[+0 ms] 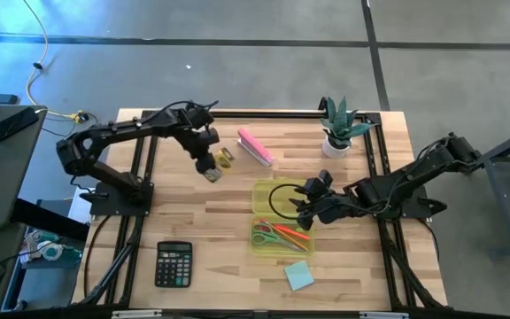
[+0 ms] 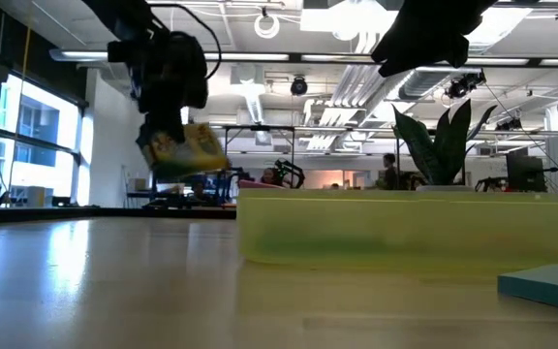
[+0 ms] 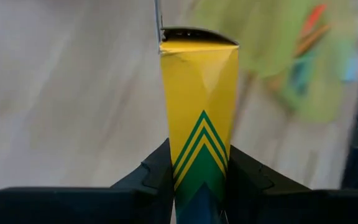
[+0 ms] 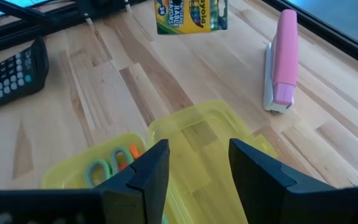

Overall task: Pack school essentials
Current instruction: Put the yellow crayon box into the yellow supply box

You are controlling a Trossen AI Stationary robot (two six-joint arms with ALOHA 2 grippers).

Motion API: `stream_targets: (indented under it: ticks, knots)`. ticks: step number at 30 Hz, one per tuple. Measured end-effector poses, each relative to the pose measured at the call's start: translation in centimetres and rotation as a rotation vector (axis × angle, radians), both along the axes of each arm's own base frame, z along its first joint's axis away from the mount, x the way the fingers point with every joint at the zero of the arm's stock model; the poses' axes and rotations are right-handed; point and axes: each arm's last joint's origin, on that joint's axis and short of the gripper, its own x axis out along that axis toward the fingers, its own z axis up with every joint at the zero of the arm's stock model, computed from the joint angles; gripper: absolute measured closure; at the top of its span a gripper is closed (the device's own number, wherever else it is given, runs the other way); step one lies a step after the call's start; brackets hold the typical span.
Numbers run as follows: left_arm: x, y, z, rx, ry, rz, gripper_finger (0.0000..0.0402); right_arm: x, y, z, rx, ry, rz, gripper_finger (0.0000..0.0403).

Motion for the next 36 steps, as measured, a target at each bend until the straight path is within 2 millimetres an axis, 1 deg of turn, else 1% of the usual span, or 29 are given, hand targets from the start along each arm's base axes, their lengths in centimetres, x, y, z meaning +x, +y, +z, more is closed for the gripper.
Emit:
stream_targets:
  ticks: [8,14,23,29,36]
  knots:
    - [3.9,-2.1,1.3,0.081,-0.254,-0.150,0.0310,0.0,0.2,0.0,0.008,-0.002,0.016,0.0245]
    - [6.3,-4.1,2.3,0.123,-0.396,-0.224,0.0310,-0.3,1.2,0.1,0.011,-0.015,0.058,0.0245]
    - [8.7,-7.9,3.4,0.173,-0.553,-0.366,0.0310,-0.6,3.0,0.6,0.039,-0.073,0.123,0.0245]
    - [9.8,-9.8,4.3,0.185,-0.654,-0.397,0.0310,-0.6,3.3,0.6,0.094,-0.058,0.189,0.0245]
    - [10.7,-12.2,5.1,0.301,-0.724,-0.400,0.0310,-0.3,3.3,1.0,0.102,-0.114,0.173,0.0230]
